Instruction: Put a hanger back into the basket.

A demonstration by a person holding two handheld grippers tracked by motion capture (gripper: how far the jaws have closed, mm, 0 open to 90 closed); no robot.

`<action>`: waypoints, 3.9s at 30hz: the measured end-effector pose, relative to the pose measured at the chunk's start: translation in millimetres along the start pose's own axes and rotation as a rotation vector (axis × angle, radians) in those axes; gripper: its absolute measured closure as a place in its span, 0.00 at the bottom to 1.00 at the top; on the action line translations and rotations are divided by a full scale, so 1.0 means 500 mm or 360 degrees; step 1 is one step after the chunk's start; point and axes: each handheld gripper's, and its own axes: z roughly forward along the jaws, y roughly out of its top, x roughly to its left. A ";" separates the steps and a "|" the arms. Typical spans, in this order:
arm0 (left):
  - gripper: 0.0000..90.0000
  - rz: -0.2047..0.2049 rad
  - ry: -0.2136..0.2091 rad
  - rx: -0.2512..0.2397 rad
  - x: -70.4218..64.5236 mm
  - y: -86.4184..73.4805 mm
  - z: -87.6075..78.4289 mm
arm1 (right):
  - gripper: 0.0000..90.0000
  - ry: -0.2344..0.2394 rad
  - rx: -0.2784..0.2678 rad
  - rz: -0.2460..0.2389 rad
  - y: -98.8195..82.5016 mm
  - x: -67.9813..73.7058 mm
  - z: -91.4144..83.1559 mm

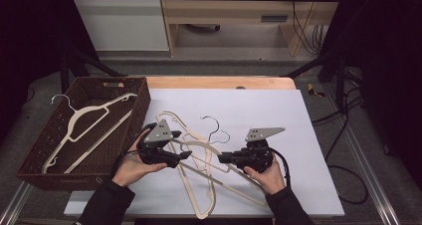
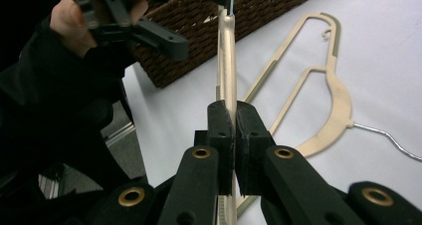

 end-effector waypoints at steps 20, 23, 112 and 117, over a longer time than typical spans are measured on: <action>0.82 0.0127 -0.0128 0.0168 -0.032 -0.004 0.015 | 0.93 0.0018 0.0103 -0.0080 -0.003 0.014 0.019; 0.85 0.0114 -0.0137 0.0163 -0.037 -0.006 0.012 | 0.91 -0.0029 0.0073 -0.0105 -0.002 0.013 0.014; 0.97 -0.0414 0.0446 -0.0145 0.295 -0.082 -0.372 | 0.04 -0.0920 -0.0469 0.0018 -0.053 -0.053 -0.185; 0.97 -0.0455 0.0475 -0.0144 0.316 -0.121 -0.389 | 0.03 -0.0921 -0.0453 0.0018 -0.053 -0.054 -0.182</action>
